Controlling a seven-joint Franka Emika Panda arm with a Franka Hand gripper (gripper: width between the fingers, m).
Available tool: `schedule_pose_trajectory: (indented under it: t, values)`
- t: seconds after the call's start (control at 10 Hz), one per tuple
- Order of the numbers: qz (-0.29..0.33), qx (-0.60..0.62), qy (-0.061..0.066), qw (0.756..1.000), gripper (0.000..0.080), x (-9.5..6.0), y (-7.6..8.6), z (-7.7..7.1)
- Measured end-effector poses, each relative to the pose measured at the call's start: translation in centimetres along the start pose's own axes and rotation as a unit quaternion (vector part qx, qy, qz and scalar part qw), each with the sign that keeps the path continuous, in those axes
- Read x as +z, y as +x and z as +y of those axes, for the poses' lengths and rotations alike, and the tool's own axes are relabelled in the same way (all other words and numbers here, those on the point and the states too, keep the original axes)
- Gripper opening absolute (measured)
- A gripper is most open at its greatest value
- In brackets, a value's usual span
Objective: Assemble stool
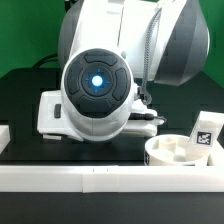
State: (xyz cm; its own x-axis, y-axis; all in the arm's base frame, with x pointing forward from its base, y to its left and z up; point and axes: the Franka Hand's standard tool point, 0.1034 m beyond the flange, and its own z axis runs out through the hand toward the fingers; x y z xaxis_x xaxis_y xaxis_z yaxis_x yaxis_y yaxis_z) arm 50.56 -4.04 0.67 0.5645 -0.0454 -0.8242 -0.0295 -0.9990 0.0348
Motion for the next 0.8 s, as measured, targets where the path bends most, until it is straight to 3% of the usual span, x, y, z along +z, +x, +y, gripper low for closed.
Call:
schedule_pose_trajectory:
  t: [0.1,0.4,0.6,0.8]
  values:
    - [0.0,0.0,0.0,1.0,0.0335,0.0,0.0,0.0]
    - [0.001,0.003,0.0,1.0,0.0335,-0.1,0.0,-0.1]
    - [0.012,0.01,-0.001,1.0,0.0335,-1.8,-0.6,-0.4]
    - [0.011,0.013,0.005,1.0,0.0337,-4.4,-3.1,-1.0]
